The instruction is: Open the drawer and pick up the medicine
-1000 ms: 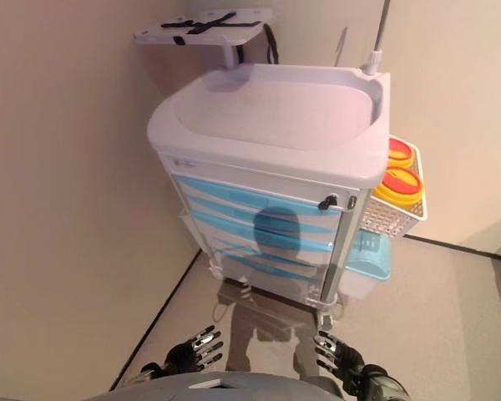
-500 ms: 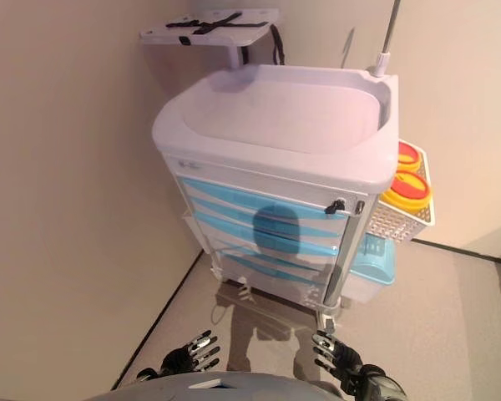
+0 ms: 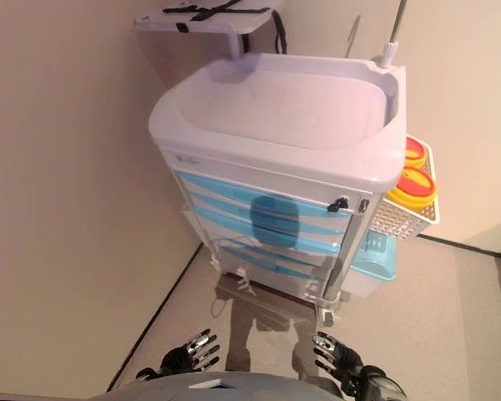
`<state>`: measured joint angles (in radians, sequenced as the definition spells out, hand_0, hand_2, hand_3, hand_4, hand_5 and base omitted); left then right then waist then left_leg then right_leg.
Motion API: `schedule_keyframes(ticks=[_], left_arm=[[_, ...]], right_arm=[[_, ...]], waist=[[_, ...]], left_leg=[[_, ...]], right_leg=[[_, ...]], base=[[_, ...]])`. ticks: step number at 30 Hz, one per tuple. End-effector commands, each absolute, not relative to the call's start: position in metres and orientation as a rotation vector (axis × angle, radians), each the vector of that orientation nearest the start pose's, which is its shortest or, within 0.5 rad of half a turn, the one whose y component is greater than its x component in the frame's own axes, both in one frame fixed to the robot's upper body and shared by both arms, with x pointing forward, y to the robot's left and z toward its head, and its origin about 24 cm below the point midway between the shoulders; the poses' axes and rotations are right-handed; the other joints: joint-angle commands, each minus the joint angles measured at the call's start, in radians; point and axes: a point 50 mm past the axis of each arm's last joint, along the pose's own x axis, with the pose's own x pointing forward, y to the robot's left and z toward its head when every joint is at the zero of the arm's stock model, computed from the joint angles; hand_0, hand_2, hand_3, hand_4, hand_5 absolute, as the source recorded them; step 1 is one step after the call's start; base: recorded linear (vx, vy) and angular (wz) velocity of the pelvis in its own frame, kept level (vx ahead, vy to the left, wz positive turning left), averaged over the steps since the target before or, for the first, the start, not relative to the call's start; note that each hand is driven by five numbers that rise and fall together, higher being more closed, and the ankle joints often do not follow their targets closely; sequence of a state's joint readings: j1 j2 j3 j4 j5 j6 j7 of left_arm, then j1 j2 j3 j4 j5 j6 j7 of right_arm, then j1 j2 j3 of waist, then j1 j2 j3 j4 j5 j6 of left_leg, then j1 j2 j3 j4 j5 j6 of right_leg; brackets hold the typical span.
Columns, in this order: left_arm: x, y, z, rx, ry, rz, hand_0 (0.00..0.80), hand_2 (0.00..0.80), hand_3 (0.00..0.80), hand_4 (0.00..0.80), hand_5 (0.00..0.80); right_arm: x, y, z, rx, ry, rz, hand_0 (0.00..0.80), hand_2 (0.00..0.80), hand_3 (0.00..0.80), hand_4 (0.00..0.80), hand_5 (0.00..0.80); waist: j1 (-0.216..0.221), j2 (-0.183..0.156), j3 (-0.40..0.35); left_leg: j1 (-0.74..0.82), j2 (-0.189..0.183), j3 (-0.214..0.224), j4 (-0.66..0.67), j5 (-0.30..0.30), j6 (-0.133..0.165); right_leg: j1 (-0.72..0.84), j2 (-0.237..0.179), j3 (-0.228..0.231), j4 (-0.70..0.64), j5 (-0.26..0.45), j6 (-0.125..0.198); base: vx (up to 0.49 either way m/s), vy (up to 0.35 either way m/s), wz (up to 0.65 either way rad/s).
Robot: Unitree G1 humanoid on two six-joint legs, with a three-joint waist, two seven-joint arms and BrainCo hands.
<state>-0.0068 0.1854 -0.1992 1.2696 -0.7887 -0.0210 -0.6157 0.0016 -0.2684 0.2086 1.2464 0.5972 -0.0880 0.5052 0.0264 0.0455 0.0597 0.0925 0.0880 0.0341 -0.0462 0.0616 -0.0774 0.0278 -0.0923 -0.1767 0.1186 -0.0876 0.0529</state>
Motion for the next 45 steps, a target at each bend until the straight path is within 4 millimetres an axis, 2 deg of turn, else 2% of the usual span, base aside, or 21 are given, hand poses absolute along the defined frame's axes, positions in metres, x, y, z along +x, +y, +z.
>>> schedule_keyframes(ticks=[1, 5, 10, 12, 19, 27, 30, 31, 35, 41, 45], left_arm=[[0.119, 0.188, -0.151, -0.876, 0.882, -0.022, 0.000, 0.000, 0.000, 0.000, 0.000], [0.135, 0.184, -0.143, -1.187, 0.776, 0.075, 0.000, 0.000, 0.000, 0.000, 0.000], [0.183, 0.183, -0.119, -1.338, 0.556, -0.002, 0.000, 0.000, 0.000, 0.000, 0.000], [0.194, 0.184, -0.112, -1.378, 0.490, -0.011, 0.000, 0.000, 0.000, 0.000, 0.000], [0.223, 0.190, -0.090, -1.458, 0.327, -0.040, 0.000, 0.000, 0.000, 0.000, 0.000], [0.261, 0.190, -0.058, -1.491, 0.119, -0.123, 0.000, 0.000, 0.000, 0.000, 0.000], [0.270, 0.190, -0.047, -1.502, 0.046, -0.156, 0.000, 0.000, 0.000, 0.000, 0.000], [0.273, 0.190, -0.043, -1.506, 0.016, -0.168, 0.000, 0.000, 0.000, 0.000, 0.000], [0.284, 0.191, -0.028, -1.504, -0.078, -0.234, 0.000, 0.000, 0.000, 0.000, 0.000], [0.294, 0.194, -0.012, -1.465, -0.148, -0.284, 0.000, 0.000, 0.000, 0.000, 0.000], [0.304, 0.205, 0.004, -1.443, -0.211, -0.309, 0.000, 0.000, 0.000, 0.000, 0.000]], right_arm=[[0.123, -0.203, -0.150, 0.402, 0.964, 0.149, 0.000, 0.000, 0.000, 0.000, 0.000], [0.131, -0.211, -0.145, 0.405, 0.927, 0.101, 0.000, 0.000, 0.000, 0.000, 0.000], [0.146, -0.216, -0.138, 0.434, 0.835, 0.052, 0.000, 0.000, 0.000, 0.000, 0.000], [0.146, -0.217, -0.137, 0.438, 0.822, 0.048, 0.000, 0.000, 0.000, 0.000, 0.000], [0.146, -0.222, -0.133, 0.473, 0.763, 0.040, 0.000, 0.000, 0.000, 0.000, 0.000], [0.156, -0.214, -0.128, 0.483, 0.741, 0.105, 0.000, 0.000, 0.000, 0.000, 0.000], [0.156, -0.214, -0.127, 0.495, 0.734, 0.115, 0.000, 0.000, 0.000, 0.000, 0.000], [0.156, -0.213, -0.126, 0.506, 0.731, 0.115, 0.000, 0.000, 0.000, 0.000, 0.000], [0.153, -0.217, -0.125, 0.521, 0.727, 0.118, 0.000, 0.000, 0.000, 0.000, 0.000], [0.150, -0.217, -0.124, 0.527, 0.731, 0.131, 0.000, 0.000, 0.000, 0.000, 0.000], [0.146, -0.218, -0.123, 0.541, 0.731, 0.131, 0.000, 0.000, 0.000, 0.000, 0.000]], waist=[[0.001, -0.072, 0.056], [-0.010, -0.076, 0.097], [-0.035, -0.113, 0.218], [-0.047, -0.124, 0.245], [-0.081, -0.169, 0.286], [-0.102, -0.209, 0.309], [-0.105, -0.213, 0.310], [-0.105, -0.208, 0.310], [-0.112, -0.205, 0.310], [-0.119, -0.212, 0.308], [-0.128, -0.215, 0.311]], left_leg=[[0.008, -0.066, 0.029, 0.004, -0.091, 0.028], [-0.060, -0.053, 0.039, 0.052, -0.090, 0.031], [-0.264, -0.033, 0.051, 0.222, -0.099, 0.042], [-0.341, -0.029, 0.053, 0.294, -0.109, 0.047], [-0.535, -0.033, 0.046, 0.465, -0.164, 0.069], [-0.644, -0.032, 0.050, 0.587, -0.214, 0.076], [-0.674, -0.033, 0.049, 0.623, -0.228, 0.076], [-0.677, -0.031, 0.041, 0.651, -0.266, 0.073], [-0.728, -0.039, 0.030, 0.712, -0.289, 0.080], [-0.781, -0.048, 0.006, 0.778, -0.310, 0.087], [-0.811, -0.048, -0.001, 0.807, -0.311, 0.093]], right_leg=[[0.067, -0.038, 0.013, -0.135, 0.095, 0.074], [-0.003, -0.041, 0.024, -0.090, 0.091, 0.068], [-0.201, -0.026, 0.060, 0.036, 0.098, 0.058], [-0.281, -0.021, 0.070, 0.095, 0.098, 0.055], [-0.481, 0.001, 0.126, 0.218, 0.099, 0.055], [-0.573, 0.021, 0.155, 0.282, 0.097, 0.056], [-0.597, 0.028, 0.151, 0.317, 0.086, 0.052], [-0.600, 0.035, 0.150, 0.353, 0.051, 0.054], [-0.652, 0.051, 0.151, 0.434, 0.019, 0.040], [-0.706, 0.064, 0.156, 0.487, 0.014, 0.034], [-0.735, 0.069, 0.161, 0.508, 0.020, 0.032]], base=[[-0.012, 0.062, -0.01], [-0.037, 0.061, -0.01], [-0.199, -0.001, -0.01], [-0.160, 0.029, -0.09], [-0.063, 0.028, -0.09], [0.001, 0.006, -0.10], [0.055, 0.014, -0.12], [0.127, 0.038, -0.02], [0.050, 0.040, -0.05], [0.013, 0.003, -0.02], [0.003, 0.000, -0.01]])
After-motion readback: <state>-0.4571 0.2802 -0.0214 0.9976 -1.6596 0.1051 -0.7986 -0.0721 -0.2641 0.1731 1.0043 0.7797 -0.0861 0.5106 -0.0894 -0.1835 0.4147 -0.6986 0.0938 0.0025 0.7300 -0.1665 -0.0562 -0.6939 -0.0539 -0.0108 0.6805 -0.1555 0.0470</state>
